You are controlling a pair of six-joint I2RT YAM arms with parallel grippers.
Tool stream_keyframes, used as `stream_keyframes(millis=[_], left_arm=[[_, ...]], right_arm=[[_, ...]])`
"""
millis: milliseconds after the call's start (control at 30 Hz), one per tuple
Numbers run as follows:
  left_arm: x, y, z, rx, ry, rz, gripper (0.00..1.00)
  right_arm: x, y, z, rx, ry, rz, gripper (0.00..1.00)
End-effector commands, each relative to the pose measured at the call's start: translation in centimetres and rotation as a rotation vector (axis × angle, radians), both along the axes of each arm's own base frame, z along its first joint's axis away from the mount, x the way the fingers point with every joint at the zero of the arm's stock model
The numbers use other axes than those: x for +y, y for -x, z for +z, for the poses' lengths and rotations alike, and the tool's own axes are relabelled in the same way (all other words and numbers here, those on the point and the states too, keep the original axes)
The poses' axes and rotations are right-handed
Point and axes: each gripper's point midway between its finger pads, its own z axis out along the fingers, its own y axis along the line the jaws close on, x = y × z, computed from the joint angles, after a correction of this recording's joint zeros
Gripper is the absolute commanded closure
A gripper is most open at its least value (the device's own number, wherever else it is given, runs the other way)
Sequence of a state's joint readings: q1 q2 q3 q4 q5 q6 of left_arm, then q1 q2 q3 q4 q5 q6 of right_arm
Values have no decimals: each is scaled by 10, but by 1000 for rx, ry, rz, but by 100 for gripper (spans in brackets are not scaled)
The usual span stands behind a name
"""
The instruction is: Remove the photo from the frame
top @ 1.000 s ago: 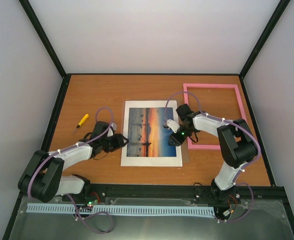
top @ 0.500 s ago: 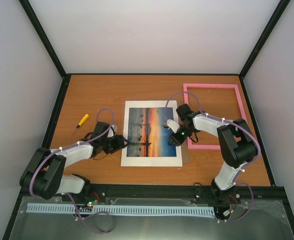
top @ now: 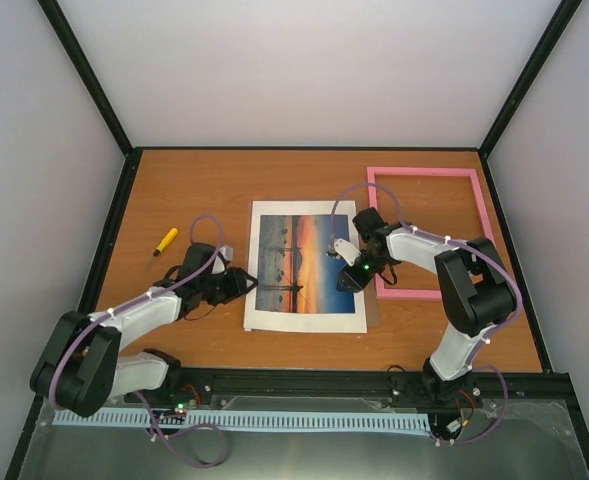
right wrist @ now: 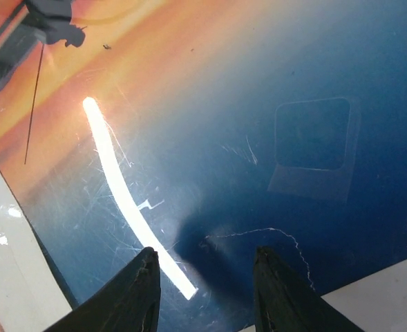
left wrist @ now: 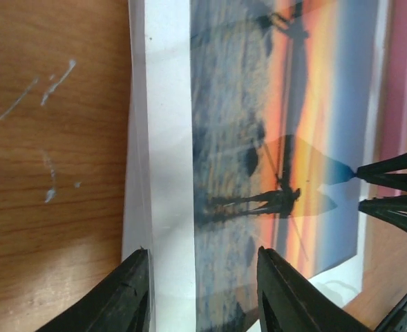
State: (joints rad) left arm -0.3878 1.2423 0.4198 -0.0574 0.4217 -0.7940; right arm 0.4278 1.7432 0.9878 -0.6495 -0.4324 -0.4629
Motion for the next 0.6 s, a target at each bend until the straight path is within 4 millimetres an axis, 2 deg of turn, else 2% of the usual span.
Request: stream_keyframes(millis=[0, 333, 567], left_arm=[[-8, -6, 25, -64, 65, -3, 58], [-19, -5, 29, -71, 127, -39, 65], [-20, -3, 16, -21, 121, -42, 66]], right_arm=[[-16, 16, -25, 73, 102, -5, 64], [-17, 16, -26, 75, 106, -4, 64], [-17, 17, -27, 78, 109, -4, 64]])
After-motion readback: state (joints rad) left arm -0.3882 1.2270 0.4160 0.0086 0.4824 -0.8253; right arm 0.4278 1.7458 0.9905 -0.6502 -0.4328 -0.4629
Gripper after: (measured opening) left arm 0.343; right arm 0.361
